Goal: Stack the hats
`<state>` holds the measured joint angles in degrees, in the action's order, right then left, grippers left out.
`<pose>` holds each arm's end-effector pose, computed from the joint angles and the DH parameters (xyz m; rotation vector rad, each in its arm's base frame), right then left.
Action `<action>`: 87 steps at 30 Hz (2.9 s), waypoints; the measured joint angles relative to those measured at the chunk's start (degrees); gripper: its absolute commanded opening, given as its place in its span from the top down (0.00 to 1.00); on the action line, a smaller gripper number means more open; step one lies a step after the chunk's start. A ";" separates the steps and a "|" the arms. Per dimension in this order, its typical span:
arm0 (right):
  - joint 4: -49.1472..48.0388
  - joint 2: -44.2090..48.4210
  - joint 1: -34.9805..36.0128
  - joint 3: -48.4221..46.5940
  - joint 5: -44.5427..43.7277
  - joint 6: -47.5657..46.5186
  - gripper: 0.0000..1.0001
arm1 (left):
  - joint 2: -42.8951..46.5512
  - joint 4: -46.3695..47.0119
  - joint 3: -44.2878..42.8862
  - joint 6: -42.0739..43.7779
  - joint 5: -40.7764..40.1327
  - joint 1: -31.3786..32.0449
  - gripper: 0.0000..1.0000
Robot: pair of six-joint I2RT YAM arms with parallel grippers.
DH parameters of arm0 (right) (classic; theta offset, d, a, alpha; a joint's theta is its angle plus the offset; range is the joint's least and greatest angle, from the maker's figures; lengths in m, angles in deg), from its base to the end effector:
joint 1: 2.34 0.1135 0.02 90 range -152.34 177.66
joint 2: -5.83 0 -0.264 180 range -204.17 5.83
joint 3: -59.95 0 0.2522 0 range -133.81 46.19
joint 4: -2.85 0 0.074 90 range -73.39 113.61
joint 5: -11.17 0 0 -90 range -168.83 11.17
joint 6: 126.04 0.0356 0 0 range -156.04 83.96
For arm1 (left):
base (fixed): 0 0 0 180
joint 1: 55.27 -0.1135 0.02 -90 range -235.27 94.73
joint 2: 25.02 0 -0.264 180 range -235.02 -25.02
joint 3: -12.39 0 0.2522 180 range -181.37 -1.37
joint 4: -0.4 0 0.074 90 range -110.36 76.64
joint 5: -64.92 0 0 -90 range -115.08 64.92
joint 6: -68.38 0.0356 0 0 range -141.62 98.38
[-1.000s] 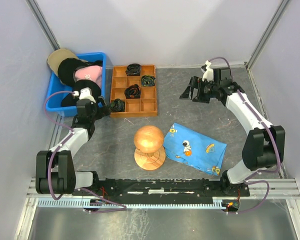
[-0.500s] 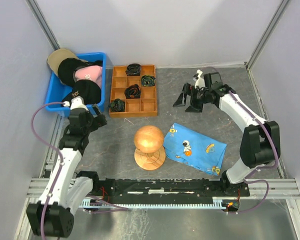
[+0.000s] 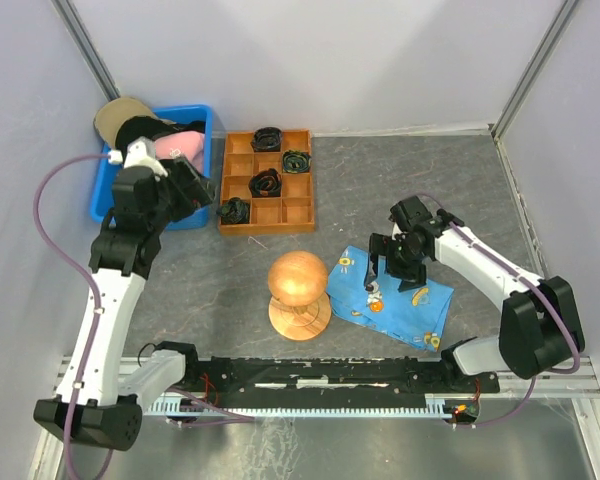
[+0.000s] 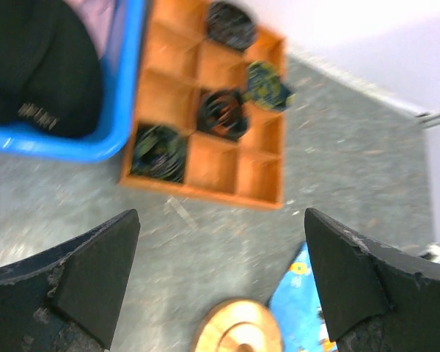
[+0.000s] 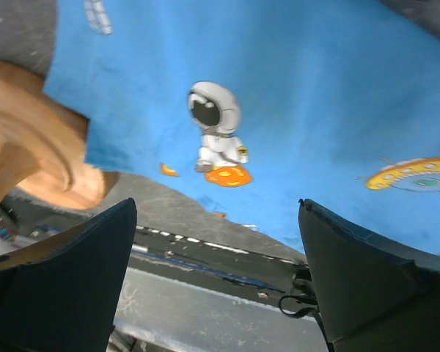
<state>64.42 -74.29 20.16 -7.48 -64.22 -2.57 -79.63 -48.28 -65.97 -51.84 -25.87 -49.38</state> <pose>0.2277 0.1040 0.2138 0.2317 2.9641 0.5293 0.1963 -0.0198 0.3841 -0.4359 1.9798 -0.3875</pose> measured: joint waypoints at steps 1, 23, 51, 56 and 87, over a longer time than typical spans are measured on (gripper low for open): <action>0.63 0.20 0.11 0.13 -1.53 0.07 0.01 | -1.01 0.33 -1.95 -0.04 0.52 0.59 0.01; 0.57 -20.52 -1.31 -6.75 -12.11 -0.28 0.01 | -10.97 21.14 -10.40 -3.56 7.96 10.80 0.01; 4.22 -39.47 -22.10 -68.35 -23.96 -10.82 0.01 | -15.74 17.42 -9.35 -2.89 9.60 5.79 0.00; -2.40 -21.49 -18.93 -56.70 -16.68 -9.90 0.01 | -15.54 14.82 -9.94 -2.14 10.78 7.08 0.03; 6.03 13.68 0.83 -11.96 2.01 4.61 0.36 | 12.24 -0.81 18.03 -17.99 2.19 37.99 0.15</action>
<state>70.46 -60.61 20.99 -19.44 -62.21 2.05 -67.39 -49.09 -47.94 -69.83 -23.69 -11.40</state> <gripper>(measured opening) 0.657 0.860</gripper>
